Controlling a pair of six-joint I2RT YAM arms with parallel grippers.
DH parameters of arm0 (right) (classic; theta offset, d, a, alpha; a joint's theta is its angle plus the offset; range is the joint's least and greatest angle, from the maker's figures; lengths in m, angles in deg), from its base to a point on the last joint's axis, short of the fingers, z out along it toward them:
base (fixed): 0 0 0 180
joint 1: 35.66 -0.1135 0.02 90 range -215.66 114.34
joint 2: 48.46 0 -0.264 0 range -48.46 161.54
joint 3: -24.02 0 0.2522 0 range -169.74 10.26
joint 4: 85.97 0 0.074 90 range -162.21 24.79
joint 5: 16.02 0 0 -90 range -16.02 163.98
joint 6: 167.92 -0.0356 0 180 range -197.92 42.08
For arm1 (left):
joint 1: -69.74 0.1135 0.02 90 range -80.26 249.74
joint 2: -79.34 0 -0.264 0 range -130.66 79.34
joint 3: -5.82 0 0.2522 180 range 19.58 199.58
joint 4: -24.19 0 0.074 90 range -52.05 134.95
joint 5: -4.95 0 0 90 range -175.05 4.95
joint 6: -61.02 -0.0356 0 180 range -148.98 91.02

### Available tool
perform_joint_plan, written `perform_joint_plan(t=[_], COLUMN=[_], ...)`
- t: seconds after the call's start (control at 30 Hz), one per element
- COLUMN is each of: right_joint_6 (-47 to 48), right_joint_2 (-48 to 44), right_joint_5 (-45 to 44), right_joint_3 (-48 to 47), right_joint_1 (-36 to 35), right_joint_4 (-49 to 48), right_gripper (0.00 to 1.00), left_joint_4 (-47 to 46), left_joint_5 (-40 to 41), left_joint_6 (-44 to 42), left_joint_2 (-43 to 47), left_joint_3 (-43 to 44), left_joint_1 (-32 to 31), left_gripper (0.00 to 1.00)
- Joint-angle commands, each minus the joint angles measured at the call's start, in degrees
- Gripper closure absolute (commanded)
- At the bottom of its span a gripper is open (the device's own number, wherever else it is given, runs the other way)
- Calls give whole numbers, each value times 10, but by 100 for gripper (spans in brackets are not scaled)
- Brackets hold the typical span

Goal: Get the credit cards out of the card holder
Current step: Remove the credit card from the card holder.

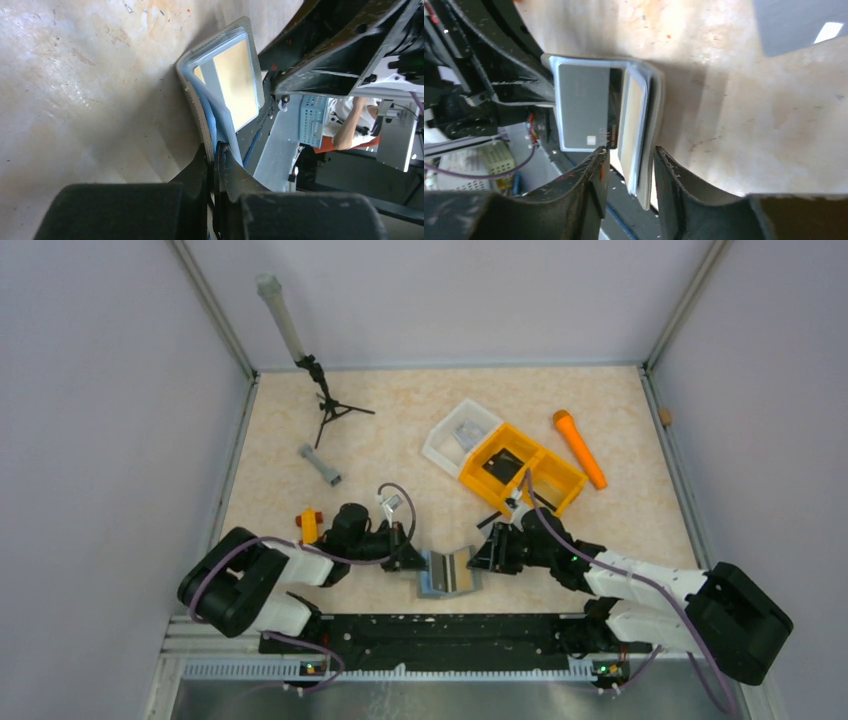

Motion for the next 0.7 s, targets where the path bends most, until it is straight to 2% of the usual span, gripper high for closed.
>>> perform_joint_plan(t=[0.0, 0.03, 0.27, 0.33, 0.37, 0.5, 0.67], right_joint_6=[53, 61, 101, 110, 113, 90, 59], right_joint_2=[-18, -24, -43, -44, -45, -26, 34], right_joint_5=[-70, -83, -116, -137, -146, -123, -134], right_joint_3=[-38, -44, -116, -144, -154, -159, -164], right_joint_1=[-8, -9, -14, -26, -35, -65, -105], right_joint_4=[61, 82, 172, 207, 215, 164, 91], right_gripper=[51, 48, 44, 23, 17, 25, 17], left_joint_4=[-9, 4, 18, 29, 42, 102, 101], left_joint_5=[-12, -9, -19, -16, -12, 3, 31], left_joint_6=[-39, -47, -59, -59, -63, -61, -21], left_joint_2=[-15, -17, -29, -18, -9, 17, 50], left_joint_3=[28, 31, 38, 42, 46, 59, 47], left_joint_1=[-10, -11, -14, -14, -13, -13, -16], left_gripper=[100, 100, 100, 100, 100, 100, 100])
